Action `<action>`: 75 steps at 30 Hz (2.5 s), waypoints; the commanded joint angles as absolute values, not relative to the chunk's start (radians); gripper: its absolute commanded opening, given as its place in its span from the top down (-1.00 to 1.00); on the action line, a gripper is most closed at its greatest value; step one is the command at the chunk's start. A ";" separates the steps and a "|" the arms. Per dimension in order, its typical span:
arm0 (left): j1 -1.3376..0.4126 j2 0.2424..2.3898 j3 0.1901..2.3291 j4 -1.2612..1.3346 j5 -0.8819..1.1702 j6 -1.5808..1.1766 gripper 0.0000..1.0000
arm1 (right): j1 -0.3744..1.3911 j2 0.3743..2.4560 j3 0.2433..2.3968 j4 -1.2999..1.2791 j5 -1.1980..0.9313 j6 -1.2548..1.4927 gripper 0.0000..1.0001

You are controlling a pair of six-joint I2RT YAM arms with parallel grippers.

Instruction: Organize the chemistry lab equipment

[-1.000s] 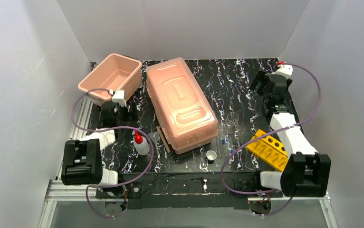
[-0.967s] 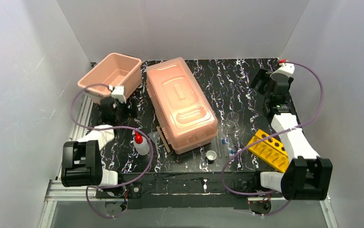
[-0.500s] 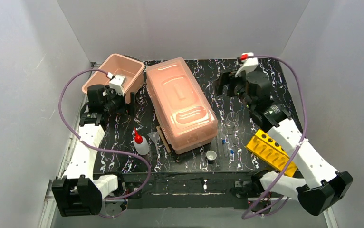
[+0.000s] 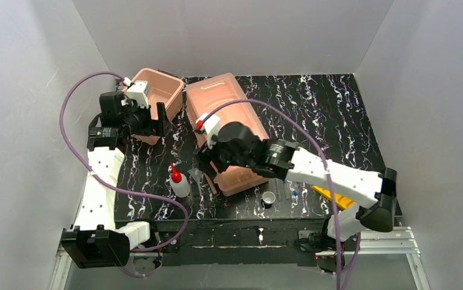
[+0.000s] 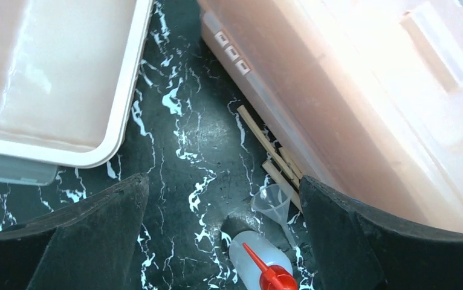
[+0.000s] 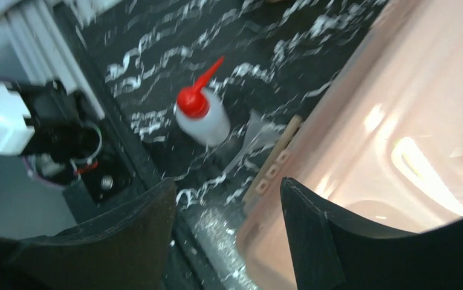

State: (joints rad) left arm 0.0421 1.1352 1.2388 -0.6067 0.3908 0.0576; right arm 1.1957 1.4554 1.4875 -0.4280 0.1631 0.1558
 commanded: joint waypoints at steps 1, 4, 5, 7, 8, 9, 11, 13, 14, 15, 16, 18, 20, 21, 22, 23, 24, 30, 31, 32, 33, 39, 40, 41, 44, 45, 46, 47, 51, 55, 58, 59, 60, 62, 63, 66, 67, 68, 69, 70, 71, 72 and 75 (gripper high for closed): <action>0.056 1.172 1.267 -0.706 0.303 0.022 -0.89 | 1.225 1.520 1.484 -0.523 0.101 0.195 -0.36; 0.058 1.179 1.279 -0.707 0.294 0.015 -0.89 | 1.225 1.573 1.437 -0.524 0.116 0.197 -0.10; 0.058 1.177 1.279 -0.704 0.293 0.015 -0.88 | 1.224 1.590 1.437 -0.542 0.129 0.194 -0.02; 0.058 1.175 1.279 -0.698 0.293 0.017 -0.88 | 1.217 1.616 1.449 -0.582 0.134 0.182 0.13; 0.059 1.174 1.279 -0.698 0.293 0.019 -0.88 | 1.207 1.621 1.452 -0.596 0.123 0.181 0.16; 0.058 1.175 1.280 -0.698 0.292 0.021 -0.88 | 1.191 1.621 1.448 -0.600 0.105 0.178 0.17; 0.058 1.177 1.279 -0.698 0.288 0.027 -0.88 | 1.147 1.613 1.430 -0.592 0.067 0.174 0.17; 0.058 1.180 1.276 -0.697 0.282 0.031 -0.87 | 1.083 1.616 1.424 -0.597 0.011 0.172 0.19; 0.058 1.183 1.272 -0.695 0.281 0.033 -0.87 | 1.037 1.620 1.422 -0.598 -0.030 0.171 0.20; 0.059 1.183 1.267 -0.693 0.282 0.035 -0.87 | 1.009 1.622 1.420 -0.597 -0.058 0.165 0.20; 0.058 1.183 1.261 -0.691 0.285 0.037 -0.87 | 0.991 1.624 1.423 -0.599 -0.074 0.156 0.20; 0.058 1.184 1.252 -0.686 0.294 0.038 -0.87 | 0.980 1.621 1.445 -0.629 -0.090 0.137 0.18; 0.058 1.184 1.243 -0.680 0.306 0.043 -0.86 | 0.984 1.601 1.464 -0.639 -0.131 0.143 0.03; 0.059 1.183 1.238 -0.678 0.312 0.044 -0.86 | 0.989 1.584 1.467 -0.640 -0.143 0.151 -0.07; 0.058 1.185 1.235 -0.678 0.318 0.047 -0.86 | 0.999 1.561 1.464 -0.639 -0.149 0.159 -0.14; 0.058 1.186 1.235 -0.678 0.322 0.050 -0.85 | 1.007 1.529 1.444 -0.631 -0.149 0.167 -0.17; 0.058 1.189 1.233 -0.677 0.327 0.051 -0.85 | 1.012 1.498 1.418 -0.622 -0.147 0.176 -0.20; 0.058 1.222 1.223 -0.666 0.348 0.059 -0.79 | 1.011 1.261 1.225 -0.584 -0.106 0.239 0.09; 0.058 1.229 1.224 -0.665 0.352 0.061 -0.77 | 1.013 1.225 1.203 -0.593 -0.087 0.243 0.14; 0.058 1.232 1.225 -0.663 0.355 0.061 -0.76 | 1.012 1.186 1.181 -0.602 -0.067 0.245 0.19; 0.058 1.235 1.226 -0.662 0.359 0.060 -0.75 | 1.009 1.151 1.155 -0.615 -0.034 0.247 0.24; 0.059 1.234 1.227 -0.655 0.373 0.063 -0.73 | 0.947 1.083 1.040 -0.656 0.008 0.239 0.43; 0.059 1.231 1.226 -0.655 0.376 0.066 -0.73 | 0.940 1.085 1.030 -0.652 0.007 0.238 0.44; 0.058 1.228 1.225 -0.655 0.380 0.068 -0.73 | 0.931 1.089 1.023 -0.647 -0.016 0.234 0.45; 0.057 1.223 1.220 -0.654 0.390 0.080 -0.72 | 0.898 1.123 1.013 -0.622 -0.063 0.220 0.47; 0.057 1.221 1.220 -0.653 0.391 0.083 -0.72 | 0.881 1.138 1.013 -0.612 -0.081 0.218 0.49; 0.056 1.221 1.219 -0.652 0.389 0.086 -0.72 | 0.863 1.153 1.016 -0.600 -0.095 0.215 0.51; 0.056 1.221 1.220 -0.651 0.387 0.089 -0.72 | 0.844 1.169 1.020 -0.586 -0.107 0.212 0.53; 0.055 1.222 1.221 -0.650 0.377 0.101 -0.72 | 0.782 1.246 1.070 -0.540 -0.143 0.194 0.56; 0.056 1.224 1.219 -0.648 0.368 0.106 -0.72 | 0.752 1.336 1.146 -0.526 -0.165 0.173 0.60; 0.056 1.225 1.216 -0.644 0.362 0.109 -0.72 | 0.723 1.390 1.190 -0.518 -0.144 0.185 0.65; 0.056 1.225 1.215 -0.640 0.359 0.110 -0.72 | 0.708 1.405 1.203 -0.517 -0.120 0.201 0.69; 0.055 1.226 1.213 -0.637 0.356 0.111 -0.72 | 0.693 1.420 1.216 -0.515 -0.096 0.216 0.72; 0.056 1.230 1.213 -0.632 0.350 0.114 -0.73 | 0.665 1.424 1.249 -0.523 -0.035 0.271 0.74; 0.056 1.233 1.214 -0.630 0.347 0.115 -0.73 | 0.657 1.422 1.263 -0.521 -0.002 0.296 0.76; 0.056 1.246 1.225 -0.631 0.340 0.118 -0.73 | 0.699 1.407 1.310 -0.489 0.079 0.313 0.80; 0.055 1.253 1.231 -0.633 0.337 0.118 -0.73 | 0.719 1.413 1.337 -0.496 0.093 0.308 0.81; 0.056 1.261 1.237 -0.633 0.331 0.116 -0.74 | 0.752 1.428 1.366 -0.494 0.093 0.291 0.81; 0.056 1.271 1.245 -0.632 0.328 0.113 -0.74 | 0.776 1.451 1.390 -0.495 0.088 0.279 0.81; 0.055 1.281 1.254 -0.629 0.325 0.109 -0.74 | 0.794 1.479 1.413 -0.497 0.080 0.270 0.81; 0.055 1.291 1.263 -0.626 0.323 0.105 -0.74 | 0.812 1.507 1.435 -0.499 0.073 0.261 0.81; 0.055 1.302 1.273 -0.623 0.321 0.101 -0.74 | 0.826 1.536 1.457 -0.503 0.063 0.255 0.81; 0.055 1.351 1.321 -0.614 0.323 0.088 -0.73 | 0.823 1.624 1.506 -0.524 0.051 0.255 0.88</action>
